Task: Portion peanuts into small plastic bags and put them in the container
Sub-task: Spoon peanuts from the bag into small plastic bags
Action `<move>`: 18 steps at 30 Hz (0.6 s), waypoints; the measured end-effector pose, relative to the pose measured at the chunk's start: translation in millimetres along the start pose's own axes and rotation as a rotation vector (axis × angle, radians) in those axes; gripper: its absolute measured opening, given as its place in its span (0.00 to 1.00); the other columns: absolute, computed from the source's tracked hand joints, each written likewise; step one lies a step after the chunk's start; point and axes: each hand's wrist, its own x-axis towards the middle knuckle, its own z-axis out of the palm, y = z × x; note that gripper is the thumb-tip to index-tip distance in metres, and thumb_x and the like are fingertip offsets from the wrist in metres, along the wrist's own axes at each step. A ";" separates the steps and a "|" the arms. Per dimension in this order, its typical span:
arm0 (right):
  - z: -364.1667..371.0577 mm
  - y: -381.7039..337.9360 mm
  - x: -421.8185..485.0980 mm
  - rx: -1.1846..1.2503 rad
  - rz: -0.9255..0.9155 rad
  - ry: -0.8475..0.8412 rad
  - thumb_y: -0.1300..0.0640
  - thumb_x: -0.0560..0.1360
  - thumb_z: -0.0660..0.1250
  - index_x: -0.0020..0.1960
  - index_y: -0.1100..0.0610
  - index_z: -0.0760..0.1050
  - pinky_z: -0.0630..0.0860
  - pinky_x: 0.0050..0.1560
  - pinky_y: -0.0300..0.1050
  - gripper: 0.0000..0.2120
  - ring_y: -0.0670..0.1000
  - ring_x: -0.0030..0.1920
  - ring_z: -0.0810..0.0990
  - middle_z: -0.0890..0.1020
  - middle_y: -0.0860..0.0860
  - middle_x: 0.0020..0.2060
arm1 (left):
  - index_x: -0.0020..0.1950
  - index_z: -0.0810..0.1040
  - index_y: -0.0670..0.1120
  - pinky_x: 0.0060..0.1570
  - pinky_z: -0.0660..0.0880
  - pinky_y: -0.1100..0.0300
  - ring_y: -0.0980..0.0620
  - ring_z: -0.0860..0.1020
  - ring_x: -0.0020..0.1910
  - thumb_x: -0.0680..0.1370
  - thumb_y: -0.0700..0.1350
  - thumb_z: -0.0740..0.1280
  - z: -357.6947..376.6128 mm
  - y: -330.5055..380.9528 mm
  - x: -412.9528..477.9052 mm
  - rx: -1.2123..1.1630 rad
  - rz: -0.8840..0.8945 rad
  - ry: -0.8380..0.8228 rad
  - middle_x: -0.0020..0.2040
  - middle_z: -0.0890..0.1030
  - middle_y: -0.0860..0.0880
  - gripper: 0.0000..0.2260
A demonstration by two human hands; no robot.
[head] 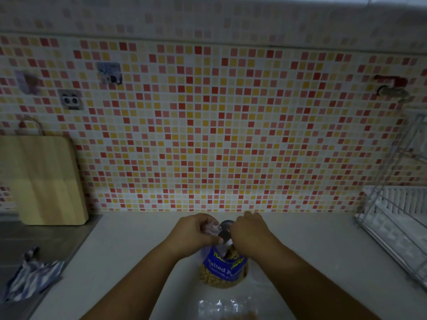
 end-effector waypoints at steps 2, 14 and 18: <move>3.2 -0.7 -0.3 0.034 -0.025 0.059 0.57 0.78 0.60 0.61 0.60 0.73 0.62 0.66 0.50 0.14 0.59 0.64 0.68 0.74 0.58 0.61 | 0.54 0.79 0.49 0.46 0.76 0.67 0.57 0.79 0.48 0.66 0.46 0.77 0.4 -1.3 1.6 -0.021 0.000 0.014 0.47 0.82 0.53 0.18; 19.4 -23.3 14.1 0.117 0.044 -0.021 0.46 0.76 0.65 0.61 0.51 0.73 0.57 0.67 0.53 0.16 0.56 0.62 0.69 0.76 0.53 0.57 | 0.52 0.80 0.48 0.54 0.79 0.56 0.55 0.81 0.50 0.66 0.42 0.77 4.4 -9.2 3.3 -0.225 -0.049 0.031 0.50 0.83 0.51 0.17; 20.3 -20.0 8.8 0.030 0.048 0.056 0.44 0.75 0.65 0.60 0.48 0.73 0.55 0.67 0.55 0.16 0.55 0.62 0.68 0.77 0.52 0.58 | 0.51 0.80 0.50 0.54 0.79 0.56 0.54 0.81 0.50 0.66 0.42 0.77 4.2 -9.5 3.2 -0.255 -0.065 0.028 0.50 0.83 0.51 0.16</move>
